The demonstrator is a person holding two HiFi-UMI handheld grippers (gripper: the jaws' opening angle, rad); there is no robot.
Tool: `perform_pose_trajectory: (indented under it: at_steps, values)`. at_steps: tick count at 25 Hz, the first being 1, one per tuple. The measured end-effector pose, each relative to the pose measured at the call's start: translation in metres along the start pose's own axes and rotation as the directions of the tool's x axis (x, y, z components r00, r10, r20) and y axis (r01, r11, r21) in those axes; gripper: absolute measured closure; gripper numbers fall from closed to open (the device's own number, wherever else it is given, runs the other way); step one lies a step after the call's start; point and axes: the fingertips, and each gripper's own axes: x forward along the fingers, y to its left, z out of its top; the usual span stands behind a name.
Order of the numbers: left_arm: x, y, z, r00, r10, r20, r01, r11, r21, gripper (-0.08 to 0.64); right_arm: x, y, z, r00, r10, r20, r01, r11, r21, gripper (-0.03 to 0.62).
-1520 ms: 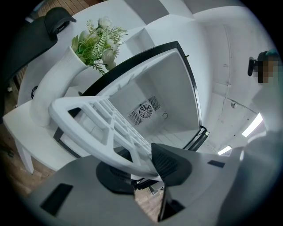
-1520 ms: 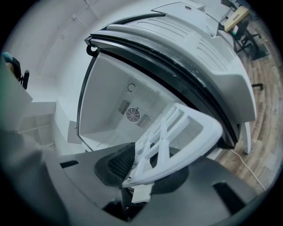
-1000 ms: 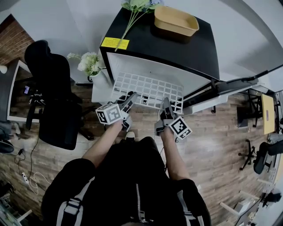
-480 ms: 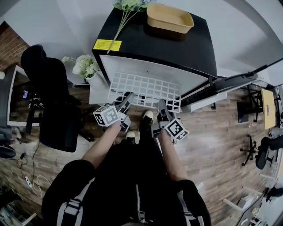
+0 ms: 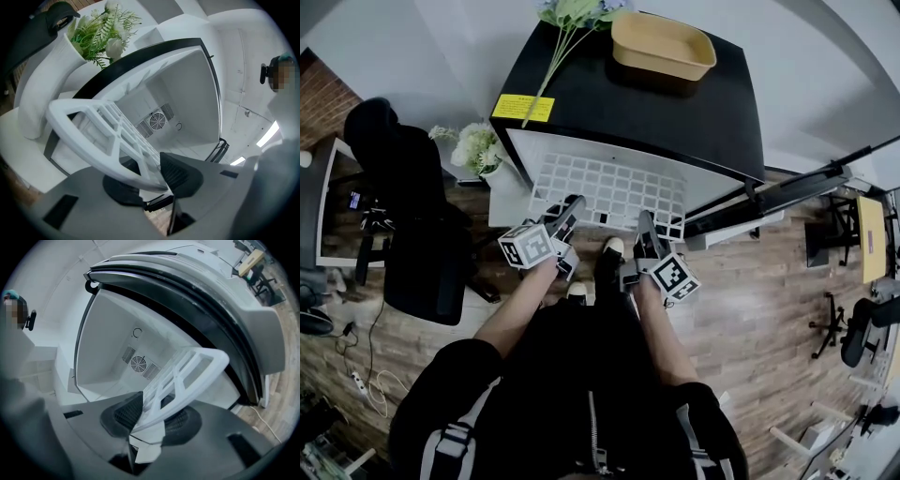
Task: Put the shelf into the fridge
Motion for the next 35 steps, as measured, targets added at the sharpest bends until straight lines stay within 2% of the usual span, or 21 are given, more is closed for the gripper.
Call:
perform_pose_trajectory:
  at_steps: [35]
  values:
    - [0.053, 0.016, 0.027, 0.999, 0.033, 0.036, -0.033, 0.999, -0.017, 0.437, 0.055, -0.015, 0.026, 0.999, -0.039, 0.019, 0.039, 0.999, 0.018, 0.474]
